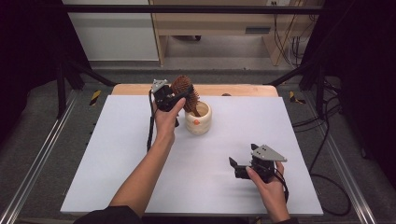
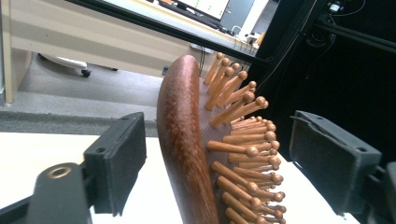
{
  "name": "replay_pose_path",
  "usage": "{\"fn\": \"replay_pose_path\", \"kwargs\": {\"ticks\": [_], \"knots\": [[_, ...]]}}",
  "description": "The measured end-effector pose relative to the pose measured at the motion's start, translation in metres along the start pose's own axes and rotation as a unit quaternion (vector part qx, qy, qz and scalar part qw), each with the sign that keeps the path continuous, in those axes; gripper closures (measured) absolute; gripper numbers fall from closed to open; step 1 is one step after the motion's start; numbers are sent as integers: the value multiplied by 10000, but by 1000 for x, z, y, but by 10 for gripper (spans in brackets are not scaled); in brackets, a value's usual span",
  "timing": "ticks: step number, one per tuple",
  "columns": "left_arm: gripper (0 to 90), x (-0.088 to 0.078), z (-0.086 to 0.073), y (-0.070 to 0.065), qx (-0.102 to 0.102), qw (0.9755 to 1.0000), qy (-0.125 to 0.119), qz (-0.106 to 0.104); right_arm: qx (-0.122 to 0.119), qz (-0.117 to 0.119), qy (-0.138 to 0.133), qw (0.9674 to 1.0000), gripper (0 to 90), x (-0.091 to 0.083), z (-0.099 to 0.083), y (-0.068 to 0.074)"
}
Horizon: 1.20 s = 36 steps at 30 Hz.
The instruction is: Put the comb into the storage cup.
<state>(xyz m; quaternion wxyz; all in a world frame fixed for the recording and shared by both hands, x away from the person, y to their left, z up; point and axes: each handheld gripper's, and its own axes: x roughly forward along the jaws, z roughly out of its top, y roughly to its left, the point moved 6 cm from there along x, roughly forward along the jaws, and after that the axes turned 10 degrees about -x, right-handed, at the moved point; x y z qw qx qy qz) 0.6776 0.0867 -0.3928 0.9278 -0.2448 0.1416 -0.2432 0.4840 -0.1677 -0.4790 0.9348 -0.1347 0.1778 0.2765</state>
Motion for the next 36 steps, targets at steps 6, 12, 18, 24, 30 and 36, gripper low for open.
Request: {"fn": "replay_pose_path", "kwargs": {"ticks": [6, 12, 18, 24, 30, 36], "knots": [[111, -3, 2, 0, -63, 10000, -30, 9, -9, 2, 8, 10000, 36, 0, 0, 0], [95, -7, 2, -2, 41, 10000, -14, -14, -30, 0, 16, 10000, 36, 1, 0, 0], [84, -10, 3, 1, 35, 10000, -26, 28, -26, 3, 19, 10000, 36, 1, 0, 1], [66, -13, 2, 1, 109, 9999, 34, -15, -33, 4, 26, 10000, 36, 1, 0, 1], [43, -17, 1, 0, 149, 9998, 98, -26, -42, -4, 32, 10000, 36, 2, -1, 1], [40, -21, 2, 2, 168, 9998, 134, 4, -71, -2, 41, 10000, 37, 2, -1, 2]]}}
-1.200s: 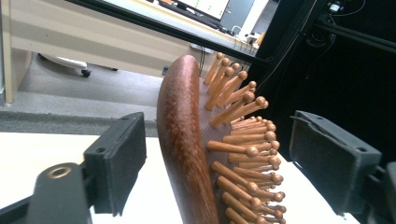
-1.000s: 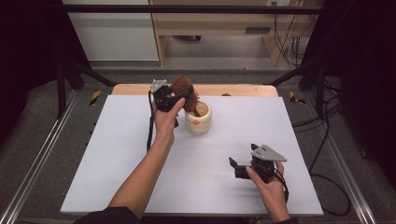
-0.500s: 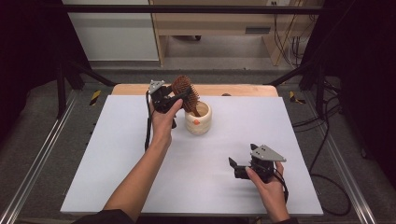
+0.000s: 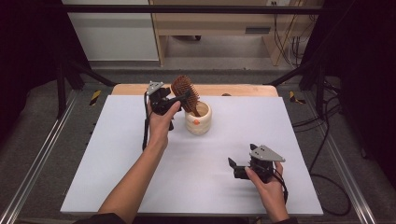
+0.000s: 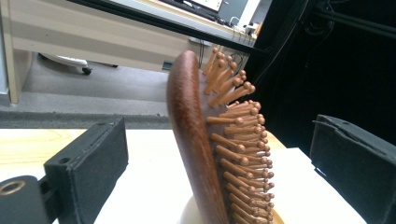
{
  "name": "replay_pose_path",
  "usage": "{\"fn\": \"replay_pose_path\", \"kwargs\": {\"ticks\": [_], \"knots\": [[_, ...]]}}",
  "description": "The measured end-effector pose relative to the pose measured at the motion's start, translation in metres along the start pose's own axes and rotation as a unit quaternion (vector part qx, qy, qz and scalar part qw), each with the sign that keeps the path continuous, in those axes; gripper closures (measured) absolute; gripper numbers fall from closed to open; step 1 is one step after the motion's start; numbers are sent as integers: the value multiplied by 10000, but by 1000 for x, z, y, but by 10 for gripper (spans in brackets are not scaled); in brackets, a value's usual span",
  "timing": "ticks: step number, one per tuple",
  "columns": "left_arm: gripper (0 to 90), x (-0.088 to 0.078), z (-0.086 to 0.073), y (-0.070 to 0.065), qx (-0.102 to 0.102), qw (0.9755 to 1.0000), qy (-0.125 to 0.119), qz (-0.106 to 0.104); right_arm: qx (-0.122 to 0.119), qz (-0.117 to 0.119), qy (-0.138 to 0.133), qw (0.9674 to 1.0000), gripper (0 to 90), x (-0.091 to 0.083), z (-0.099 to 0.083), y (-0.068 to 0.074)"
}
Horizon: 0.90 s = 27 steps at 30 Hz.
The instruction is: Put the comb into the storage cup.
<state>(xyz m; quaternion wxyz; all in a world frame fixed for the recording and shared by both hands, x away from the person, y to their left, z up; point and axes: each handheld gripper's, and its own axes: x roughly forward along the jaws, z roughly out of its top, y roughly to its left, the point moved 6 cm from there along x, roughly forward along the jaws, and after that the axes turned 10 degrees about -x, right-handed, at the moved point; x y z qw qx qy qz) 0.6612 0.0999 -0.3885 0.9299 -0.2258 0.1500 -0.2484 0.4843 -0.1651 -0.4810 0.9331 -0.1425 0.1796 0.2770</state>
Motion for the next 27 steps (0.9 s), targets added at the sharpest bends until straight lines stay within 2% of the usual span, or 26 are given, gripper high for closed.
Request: {"fn": "replay_pose_path", "kwargs": {"ticks": [8, 10, 27], "knots": [[40, -6, -4, 0, 160, 9998, 86, 84, -7, -13, 1, 10000, 36, 0, 0, 0], [40, -6, -4, 0, 143, 9998, 87, 124, -9, -17, 8, 10000, 37, 1, 0, 0], [44, -21, -9, -9, 395, 9989, 205, 161, 30, 22, -38, 10000, 36, 2, 0, 0]]}}
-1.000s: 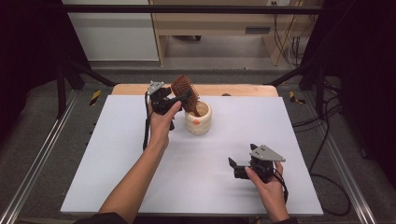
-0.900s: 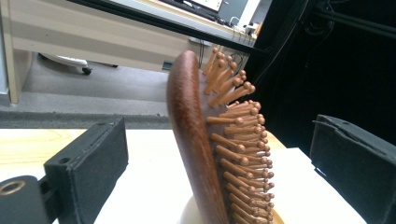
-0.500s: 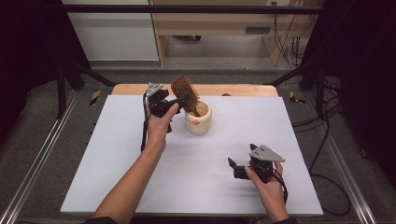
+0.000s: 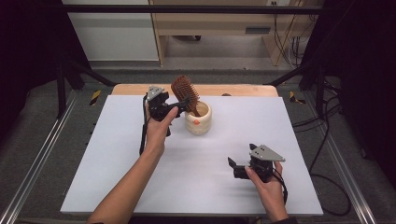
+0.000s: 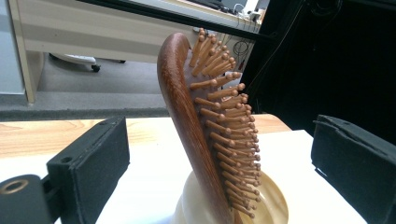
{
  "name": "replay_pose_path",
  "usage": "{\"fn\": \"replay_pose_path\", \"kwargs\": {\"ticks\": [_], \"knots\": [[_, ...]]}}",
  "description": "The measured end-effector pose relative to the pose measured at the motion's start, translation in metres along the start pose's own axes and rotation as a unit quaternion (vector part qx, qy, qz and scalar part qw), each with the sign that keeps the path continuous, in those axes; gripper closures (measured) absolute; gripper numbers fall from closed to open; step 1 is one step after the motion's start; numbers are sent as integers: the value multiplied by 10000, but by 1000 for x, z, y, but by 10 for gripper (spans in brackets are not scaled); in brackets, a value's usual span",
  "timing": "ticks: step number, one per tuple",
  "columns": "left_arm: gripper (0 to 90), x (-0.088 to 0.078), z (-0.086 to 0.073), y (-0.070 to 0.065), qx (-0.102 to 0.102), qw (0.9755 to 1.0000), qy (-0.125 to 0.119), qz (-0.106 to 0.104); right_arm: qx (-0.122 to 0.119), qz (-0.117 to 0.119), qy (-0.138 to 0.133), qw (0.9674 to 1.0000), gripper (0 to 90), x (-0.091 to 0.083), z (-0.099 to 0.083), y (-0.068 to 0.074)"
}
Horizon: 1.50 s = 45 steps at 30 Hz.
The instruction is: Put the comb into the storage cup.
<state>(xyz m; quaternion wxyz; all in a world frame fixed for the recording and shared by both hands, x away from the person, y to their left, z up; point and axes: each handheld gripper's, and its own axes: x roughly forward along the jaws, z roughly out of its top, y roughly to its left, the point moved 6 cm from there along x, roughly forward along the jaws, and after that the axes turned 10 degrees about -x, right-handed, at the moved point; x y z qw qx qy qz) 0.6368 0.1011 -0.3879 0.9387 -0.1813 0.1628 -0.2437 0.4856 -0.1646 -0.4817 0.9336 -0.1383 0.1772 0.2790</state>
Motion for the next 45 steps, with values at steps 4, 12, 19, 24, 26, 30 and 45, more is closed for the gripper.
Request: {"fn": "replay_pose_path", "kwargs": {"ticks": [4, 12, 19, 24, 26, 30, 45], "knots": [[44, -6, 2, -1, 33, 10000, -52, 28, 8, 3, -8, 10000, 36, 1, 0, 0], [43, -15, 2, -4, 241, 9997, -16, 63, -3, 8, -23, 10000, 36, 3, 3, 1], [53, -27, 3, 5, 334, 9992, 7, 237, -35, 19, 1, 10000, 37, 2, 1, 2], [56, -35, 5, 11, 315, 9991, -53, 285, -28, 6, -3, 10000, 36, 2, 1, 1], [56, -38, 6, 12, 320, 9990, -88, 307, -18, 4, -7, 10000, 36, 2, 1, 1], [56, -43, 4, 15, 315, 9991, -78, 271, -30, 5, -4, 10000, 38, 2, 1, 1], [53, -59, 16, 17, 360, 9988, -273, 196, 32, -80, -82, 9999, 36, 0, 3, -2]]}}
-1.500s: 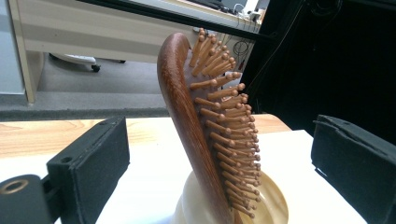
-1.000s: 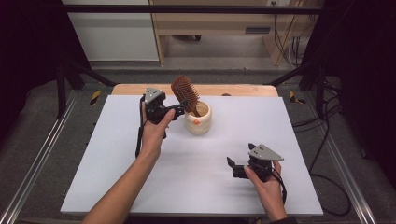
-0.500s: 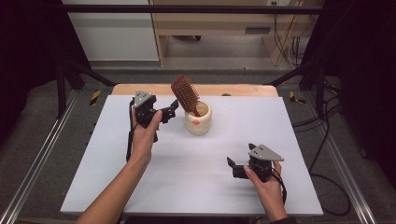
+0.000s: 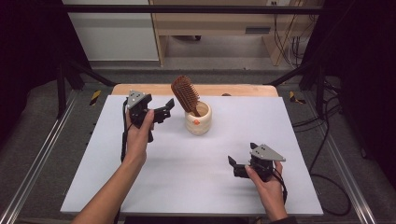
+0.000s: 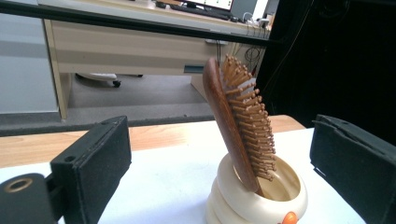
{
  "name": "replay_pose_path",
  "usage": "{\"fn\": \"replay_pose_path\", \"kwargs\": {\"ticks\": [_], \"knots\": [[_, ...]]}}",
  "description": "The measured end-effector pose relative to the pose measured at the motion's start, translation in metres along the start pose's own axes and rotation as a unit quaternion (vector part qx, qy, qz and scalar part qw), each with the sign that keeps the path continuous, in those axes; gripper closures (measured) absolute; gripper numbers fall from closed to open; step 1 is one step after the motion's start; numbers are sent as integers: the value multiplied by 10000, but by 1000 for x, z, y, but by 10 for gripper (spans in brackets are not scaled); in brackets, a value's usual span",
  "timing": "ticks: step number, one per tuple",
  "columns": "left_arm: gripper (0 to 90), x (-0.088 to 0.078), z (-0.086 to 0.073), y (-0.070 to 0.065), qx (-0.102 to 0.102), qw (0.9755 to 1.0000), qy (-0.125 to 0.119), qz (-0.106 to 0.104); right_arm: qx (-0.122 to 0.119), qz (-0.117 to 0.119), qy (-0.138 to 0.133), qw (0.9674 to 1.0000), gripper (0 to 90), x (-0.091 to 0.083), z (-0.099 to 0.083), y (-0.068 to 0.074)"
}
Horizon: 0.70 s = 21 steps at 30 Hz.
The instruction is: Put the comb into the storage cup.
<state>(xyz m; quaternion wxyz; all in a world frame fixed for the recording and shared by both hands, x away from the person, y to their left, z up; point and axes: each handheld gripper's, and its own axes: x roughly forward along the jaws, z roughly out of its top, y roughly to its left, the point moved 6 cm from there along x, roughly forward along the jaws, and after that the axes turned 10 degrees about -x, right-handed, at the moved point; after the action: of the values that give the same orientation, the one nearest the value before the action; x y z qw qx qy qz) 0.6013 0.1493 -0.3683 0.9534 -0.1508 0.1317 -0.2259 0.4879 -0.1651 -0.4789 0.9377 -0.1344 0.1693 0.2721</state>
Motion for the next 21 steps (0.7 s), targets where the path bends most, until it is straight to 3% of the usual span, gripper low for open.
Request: {"fn": "replay_pose_path", "kwargs": {"ticks": [12, 21], "knots": [[51, -16, 9, 8, 16, 9998, -162, -63, 71, -159, -205, 9996, 42, -4, 2, -11], [49, -32, 12, 22, 66, 9997, -236, 13, 125, -247, -378, 9989, 64, -11, 4, -19]]}}
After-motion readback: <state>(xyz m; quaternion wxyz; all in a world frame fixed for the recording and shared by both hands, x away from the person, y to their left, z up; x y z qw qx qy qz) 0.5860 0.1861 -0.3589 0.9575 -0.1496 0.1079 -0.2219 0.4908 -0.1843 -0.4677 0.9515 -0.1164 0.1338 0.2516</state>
